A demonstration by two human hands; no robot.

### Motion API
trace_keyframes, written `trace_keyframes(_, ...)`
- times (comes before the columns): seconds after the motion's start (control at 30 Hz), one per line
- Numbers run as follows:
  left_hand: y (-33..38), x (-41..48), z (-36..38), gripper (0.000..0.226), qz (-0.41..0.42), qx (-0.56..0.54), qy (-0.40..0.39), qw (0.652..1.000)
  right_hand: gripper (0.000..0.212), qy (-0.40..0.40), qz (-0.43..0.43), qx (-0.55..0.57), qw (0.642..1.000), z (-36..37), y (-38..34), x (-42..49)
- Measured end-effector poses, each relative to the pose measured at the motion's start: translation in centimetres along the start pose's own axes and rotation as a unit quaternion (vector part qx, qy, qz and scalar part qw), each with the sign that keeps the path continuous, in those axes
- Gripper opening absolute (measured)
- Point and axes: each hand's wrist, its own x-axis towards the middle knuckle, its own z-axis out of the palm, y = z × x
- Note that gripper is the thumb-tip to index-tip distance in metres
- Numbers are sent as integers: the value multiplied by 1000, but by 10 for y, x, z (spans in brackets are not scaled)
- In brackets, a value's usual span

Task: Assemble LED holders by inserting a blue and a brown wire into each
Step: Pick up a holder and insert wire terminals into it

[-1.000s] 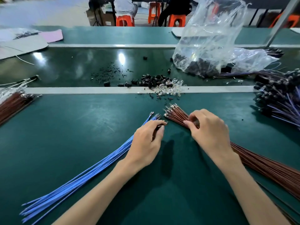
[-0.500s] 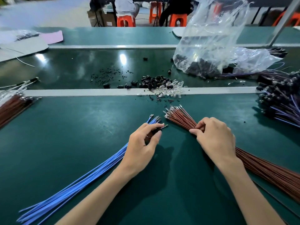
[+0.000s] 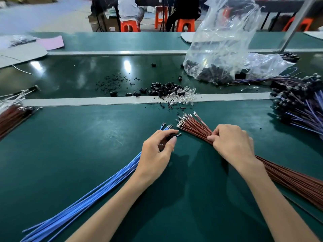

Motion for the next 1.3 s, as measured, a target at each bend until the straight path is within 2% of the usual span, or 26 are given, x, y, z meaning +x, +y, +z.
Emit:
trace_keyframes(0.17, 1, 0, -2, 24, -3, -18, -9, 1000, 16, -100, 17, 29, 994, -16, 0, 6)
trace_keyframes(0.23, 2, 0, -3, 26, -12, -51, -17, 999, 18, -77, 21, 62, 995, -29, -1, 9)
trace_keyframes(0.3, 3, 0, -6, 23, -18, -110, -30, 993, 21, -10, -8, 159, 987, -48, -7, 12)
trace_keyframes(0.37, 4, 1, -9, 18, -20, -168, -65, 983, 20, 5, -51, 331, 942, -71, -22, 11)
trace_keyframes(0.43, 6, 1, -11, 17, -42, -258, -121, 958, 16, -31, -82, 499, 862, -82, -38, 12)
trace_keyframes(0.47, 8, 0, -11, 18, -61, -315, -159, 934, 13, -51, -86, 549, 830, -81, -46, 14)
trace_keyframes(0.53, 10, -1, -12, 27, -81, -377, -240, 891, 7, -76, -69, 590, 801, -68, -60, 18)
trace_keyframes(0.6, 10, -2, -13, 26, -86, -365, -281, 883, 3, -81, -38, 624, 777, -50, -66, 22)
trace_keyframes(0.67, 9, -1, -15, 21, -101, -342, -262, 897, 5, -59, -7, 669, 741, -37, -64, 26)
trace_keyframes(0.77, 8, 2, -23, 17, -114, -340, -225, 906, 9, 28, 18, 711, 703, -28, -52, 32)
trace_keyframes(0.87, 10, 5, -29, 21, -93, -349, -254, 897, 13, 122, 26, 717, 685, -21, -42, 35)
trace_keyframes(1.0, 5, 1, -23, 17, -62, -255, -280, 923, 13, 138, 47, 745, 651, -11, -41, 32)
trace_keyframes(1.13, 6, -2, -22, 23, -72, -201, -332, 919, 13, 172, 42, 782, 597, -10, -39, 31)
trace_keyframes(1.2, 11, -3, -22, 21, -77, -172, -317, 930, 12, 158, 35, 813, 559, -11, -34, 29)
trace_keyframes(1.23, 11, -3, -20, 19, -75, -158, -300, 938, 10, 118, 21, 825, 552, -10, -32, 27)
trace_keyframes(1.27, 10, -4, -19, 18, -69, -143, -282, 946, 8, 50, -7, 823, 565, -7, -29, 23)
trace_keyframes(1.3, 10, -4, -17, 18, -59, -127, -265, 954, 9, -35, -44, 797, 602, -3, -28, 17)
